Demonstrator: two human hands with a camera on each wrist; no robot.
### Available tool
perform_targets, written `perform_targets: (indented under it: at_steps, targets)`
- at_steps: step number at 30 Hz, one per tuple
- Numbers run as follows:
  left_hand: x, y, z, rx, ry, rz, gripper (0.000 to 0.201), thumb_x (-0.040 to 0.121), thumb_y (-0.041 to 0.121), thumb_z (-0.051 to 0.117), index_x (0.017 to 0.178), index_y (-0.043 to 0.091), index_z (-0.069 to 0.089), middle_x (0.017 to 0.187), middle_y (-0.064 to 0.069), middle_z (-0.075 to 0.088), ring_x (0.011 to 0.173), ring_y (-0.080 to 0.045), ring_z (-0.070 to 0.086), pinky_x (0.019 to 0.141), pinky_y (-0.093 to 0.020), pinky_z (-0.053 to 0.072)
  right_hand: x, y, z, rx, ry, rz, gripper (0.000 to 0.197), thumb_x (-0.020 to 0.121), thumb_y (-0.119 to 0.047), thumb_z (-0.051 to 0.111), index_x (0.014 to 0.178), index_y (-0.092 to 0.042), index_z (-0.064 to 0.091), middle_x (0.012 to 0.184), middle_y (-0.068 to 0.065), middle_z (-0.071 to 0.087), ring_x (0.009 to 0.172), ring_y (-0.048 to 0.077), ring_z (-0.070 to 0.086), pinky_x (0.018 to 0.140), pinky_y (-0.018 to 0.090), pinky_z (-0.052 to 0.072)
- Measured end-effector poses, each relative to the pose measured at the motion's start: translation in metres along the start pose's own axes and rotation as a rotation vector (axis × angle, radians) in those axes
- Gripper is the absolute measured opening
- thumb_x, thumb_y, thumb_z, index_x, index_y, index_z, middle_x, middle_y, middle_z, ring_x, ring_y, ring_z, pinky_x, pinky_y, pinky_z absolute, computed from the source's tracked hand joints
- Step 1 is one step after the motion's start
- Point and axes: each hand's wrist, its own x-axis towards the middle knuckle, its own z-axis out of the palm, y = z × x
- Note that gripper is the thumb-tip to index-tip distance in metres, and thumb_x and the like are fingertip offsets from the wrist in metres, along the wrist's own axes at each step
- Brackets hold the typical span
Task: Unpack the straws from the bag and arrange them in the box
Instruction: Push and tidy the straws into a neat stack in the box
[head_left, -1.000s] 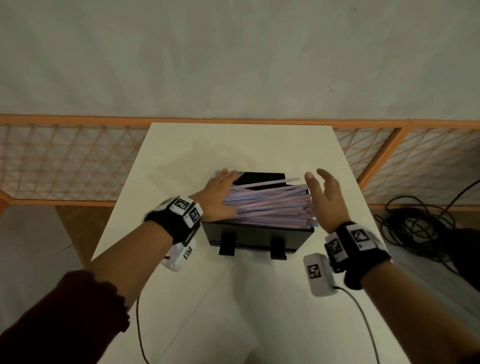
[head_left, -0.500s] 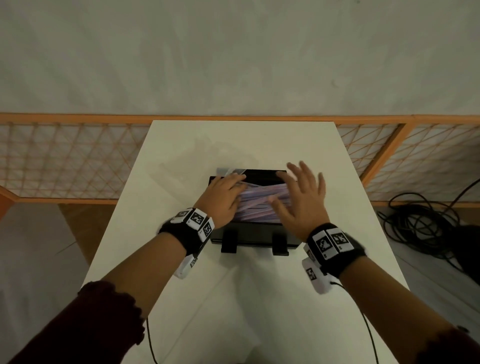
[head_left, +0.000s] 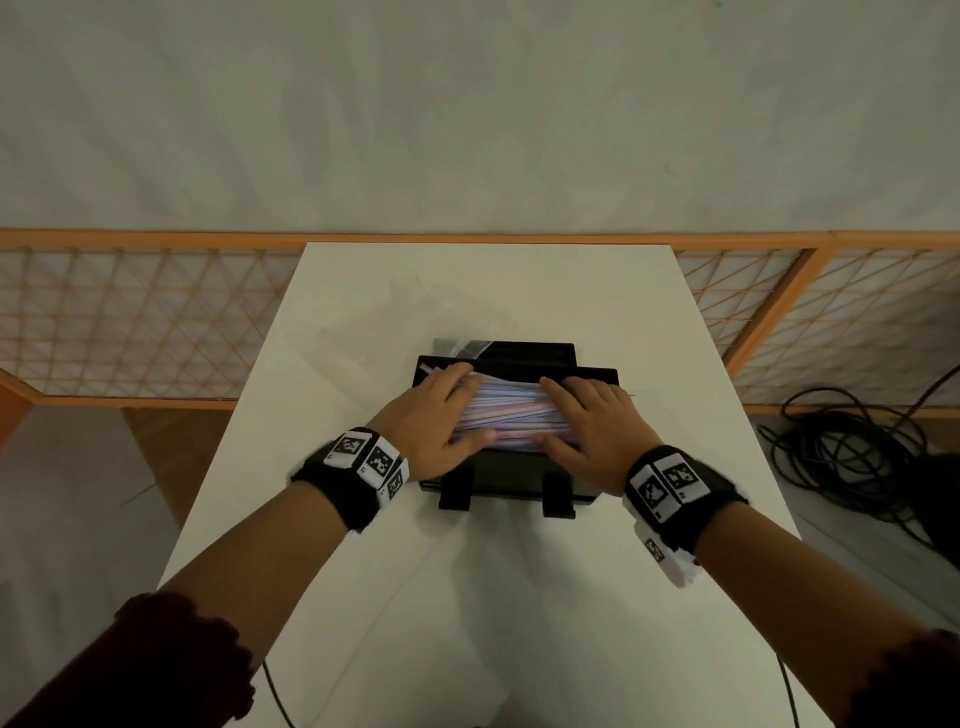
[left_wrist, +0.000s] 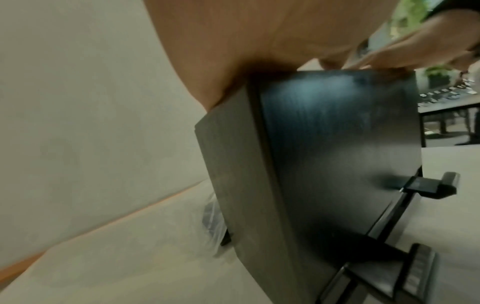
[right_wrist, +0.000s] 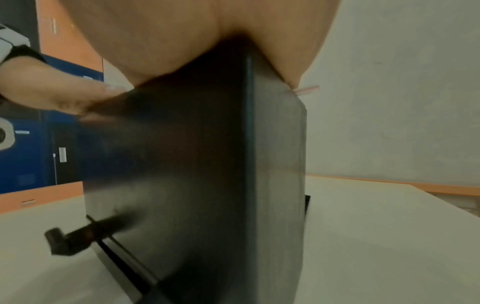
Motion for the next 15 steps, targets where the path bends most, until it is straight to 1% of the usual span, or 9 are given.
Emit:
perform_targets:
  at_steps: [1, 2, 4, 5, 7, 9, 11, 13, 15]
  targets:
    - [-0.002, 0.002, -0.001, 0.052, -0.007, 0.013, 0.089, 0.085, 0.072, 0.015, 0.141, 0.006, 0.035, 0.147, -0.01, 0.034, 0.132, -0.027, 0.037, 0.108, -0.039, 0.037, 0.002, 0.0, -0.001, 0.004, -0.02, 0.01, 0.085, 0.078, -0.066, 0.018, 0.145, -0.015, 0.032, 0.137, 0.01, 0.047, 0.122, 0.029, 0.046, 0.105, 0.04, 0.033]
    - [-0.002, 0.004, -0.002, 0.115, -0.006, 0.023, 0.093, 0.085, 0.074, 0.009, 0.138, 0.004, 0.04, 0.142, -0.012, 0.041, 0.127, -0.028, 0.042, 0.106, -0.041, 0.039, 0.006, -0.001, -0.003, 0.009, -0.054, 0.018, 0.084, 0.079, -0.065, 0.022, 0.146, -0.015, 0.029, 0.139, 0.009, 0.044, 0.125, 0.029, 0.044, 0.107, 0.038, 0.032]
    - [0.0, 0.008, -0.004, 0.216, 0.037, -0.009, 0.094, 0.086, 0.071, 0.001, 0.128, 0.004, 0.051, 0.129, -0.01, 0.055, 0.114, -0.029, 0.051, 0.098, -0.043, 0.041, 0.014, -0.004, -0.006, 0.047, -0.158, 0.039, 0.079, 0.086, -0.06, 0.037, 0.148, -0.015, 0.02, 0.145, 0.01, 0.037, 0.129, 0.03, 0.041, 0.109, 0.038, 0.03]
    - [0.003, 0.01, -0.005, 0.241, 0.061, -0.034, 0.093, 0.087, 0.07, -0.001, 0.125, 0.005, 0.054, 0.125, -0.009, 0.057, 0.111, -0.029, 0.053, 0.096, -0.044, 0.04, 0.019, -0.005, -0.009, 0.072, -0.225, 0.062, 0.08, 0.087, -0.056, 0.043, 0.149, -0.015, 0.015, 0.147, 0.011, 0.033, 0.13, 0.031, 0.039, 0.109, 0.038, 0.03]
    - [0.009, 0.012, -0.009, 0.253, 0.078, -0.086, 0.093, 0.086, 0.069, -0.003, 0.128, 0.007, 0.053, 0.128, -0.008, 0.055, 0.114, -0.029, 0.051, 0.097, -0.044, 0.037, 0.028, -0.008, -0.013, 0.107, -0.335, 0.114, 0.085, 0.086, -0.055, 0.049, 0.15, -0.016, 0.009, 0.15, 0.011, 0.027, 0.133, 0.032, 0.036, 0.11, 0.041, 0.03]
    - [0.013, 0.012, -0.011, 0.275, 0.041, -0.149, 0.094, 0.08, 0.069, -0.002, 0.134, 0.009, 0.045, 0.134, -0.008, 0.049, 0.119, -0.028, 0.046, 0.096, -0.042, 0.035, 0.035, -0.013, -0.016, 0.087, -0.383, 0.143, 0.087, 0.084, -0.058, 0.05, 0.15, -0.015, 0.012, 0.151, 0.011, 0.028, 0.134, 0.032, 0.035, 0.111, 0.043, 0.028]
    - [0.015, 0.012, -0.01, 0.311, 0.006, -0.207, 0.094, 0.078, 0.07, 0.0, 0.134, 0.008, 0.042, 0.133, -0.01, 0.046, 0.117, -0.029, 0.046, 0.092, -0.039, 0.036, 0.041, -0.017, -0.017, 0.032, -0.382, 0.174, 0.085, 0.082, -0.061, 0.049, 0.147, -0.015, 0.022, 0.149, 0.01, 0.033, 0.133, 0.031, 0.035, 0.11, 0.044, 0.026]
    - [0.017, 0.015, -0.008, 0.302, -0.027, -0.265, 0.084, 0.085, 0.071, 0.014, 0.132, 0.007, 0.042, 0.13, -0.012, 0.045, 0.113, -0.029, 0.046, 0.091, -0.038, 0.036, 0.043, -0.021, -0.016, 0.008, -0.363, 0.205, 0.082, 0.08, -0.064, 0.05, 0.144, -0.016, 0.03, 0.145, 0.009, 0.037, 0.132, 0.031, 0.037, 0.109, 0.042, 0.026]
    - [0.019, 0.019, -0.007, 0.218, -0.024, -0.328, 0.074, 0.089, 0.066, 0.026, 0.131, 0.007, 0.042, 0.129, -0.012, 0.045, 0.113, -0.03, 0.046, 0.094, -0.038, 0.036, 0.04, -0.021, -0.015, 0.024, -0.317, 0.201, 0.081, 0.079, -0.065, 0.05, 0.141, -0.016, 0.033, 0.143, 0.009, 0.039, 0.129, 0.031, 0.038, 0.109, 0.041, 0.026]
